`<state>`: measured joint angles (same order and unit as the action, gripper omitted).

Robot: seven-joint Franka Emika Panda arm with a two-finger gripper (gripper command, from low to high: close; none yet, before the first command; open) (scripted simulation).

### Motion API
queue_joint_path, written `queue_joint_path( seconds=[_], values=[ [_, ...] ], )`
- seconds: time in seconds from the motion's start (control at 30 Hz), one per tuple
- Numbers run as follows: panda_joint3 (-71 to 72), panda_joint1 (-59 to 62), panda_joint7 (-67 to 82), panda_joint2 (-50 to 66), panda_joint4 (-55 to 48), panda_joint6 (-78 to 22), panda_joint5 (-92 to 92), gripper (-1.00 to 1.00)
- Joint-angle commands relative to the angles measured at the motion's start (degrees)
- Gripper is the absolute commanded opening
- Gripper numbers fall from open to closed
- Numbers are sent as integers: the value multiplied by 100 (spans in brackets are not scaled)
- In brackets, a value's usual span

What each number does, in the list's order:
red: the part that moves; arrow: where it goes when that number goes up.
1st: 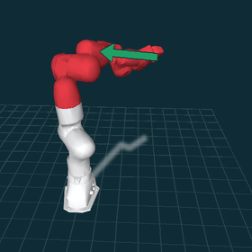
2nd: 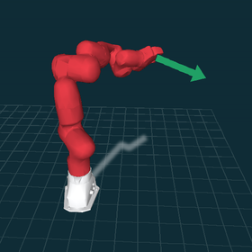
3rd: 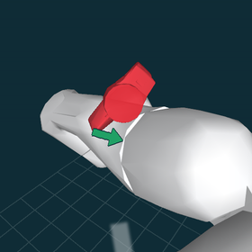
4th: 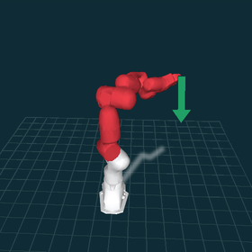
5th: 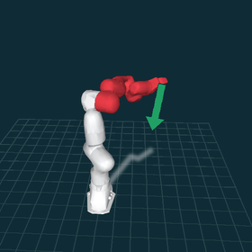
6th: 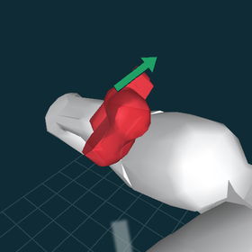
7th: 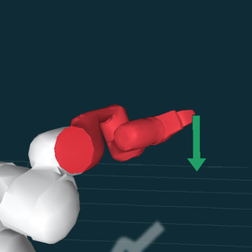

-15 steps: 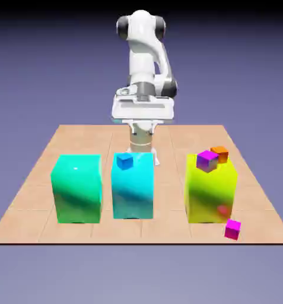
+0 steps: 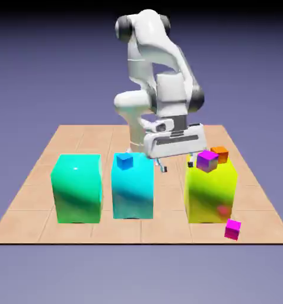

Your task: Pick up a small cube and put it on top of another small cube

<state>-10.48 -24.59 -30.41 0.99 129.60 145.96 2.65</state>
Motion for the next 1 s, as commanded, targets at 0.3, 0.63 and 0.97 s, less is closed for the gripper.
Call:
queue_joint_path(
  seconds=[0.3,0.63,0.97],
  values=[
    [-647,-1399,743,2077,-1938,-1731,164,0],
    [-1294,-2844,1487,4153,-3875,-3461,327,0],
    [-1395,-3239,1755,5172,-4031,-3203,492,-100]
  ],
)
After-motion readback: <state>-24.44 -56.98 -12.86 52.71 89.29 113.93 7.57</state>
